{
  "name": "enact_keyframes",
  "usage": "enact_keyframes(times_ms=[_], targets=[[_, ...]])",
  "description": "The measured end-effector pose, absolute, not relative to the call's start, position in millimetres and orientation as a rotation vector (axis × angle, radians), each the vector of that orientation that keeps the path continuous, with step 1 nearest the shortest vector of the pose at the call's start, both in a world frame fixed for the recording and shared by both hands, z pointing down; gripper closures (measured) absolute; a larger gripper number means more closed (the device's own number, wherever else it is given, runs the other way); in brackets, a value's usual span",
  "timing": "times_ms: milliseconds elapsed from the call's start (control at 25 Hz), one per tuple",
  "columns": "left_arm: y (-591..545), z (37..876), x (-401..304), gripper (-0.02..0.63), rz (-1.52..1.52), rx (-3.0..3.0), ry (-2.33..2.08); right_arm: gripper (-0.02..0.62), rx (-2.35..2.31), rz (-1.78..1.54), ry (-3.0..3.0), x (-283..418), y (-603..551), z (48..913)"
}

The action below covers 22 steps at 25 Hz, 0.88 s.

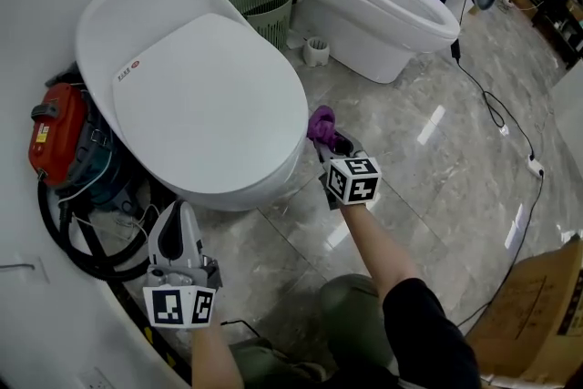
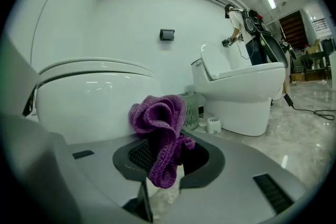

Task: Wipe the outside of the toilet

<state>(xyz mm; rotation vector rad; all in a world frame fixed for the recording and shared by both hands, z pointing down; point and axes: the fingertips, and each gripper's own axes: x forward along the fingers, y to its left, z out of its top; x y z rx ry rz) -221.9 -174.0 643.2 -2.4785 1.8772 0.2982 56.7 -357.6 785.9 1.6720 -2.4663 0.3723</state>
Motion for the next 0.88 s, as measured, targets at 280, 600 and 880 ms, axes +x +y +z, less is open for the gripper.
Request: enact_keyframes(times_ms=[280, 600, 880], targets=[[-177, 652, -236, 0.606, 0.295, -2.466, 1.913, 0.491, 1.641, 0.214, -2.541, 42, -284, 761], [-180, 659, -239, 0.606, 0.217, -2.482, 1.89, 0.491, 1.029, 0.131, -2.738, -74, -139, 796], [-174, 661, -243, 0.606, 0.197, -2.479, 1.894, 0.491, 0.796, 0.072, -2.776, -159, -149, 831]])
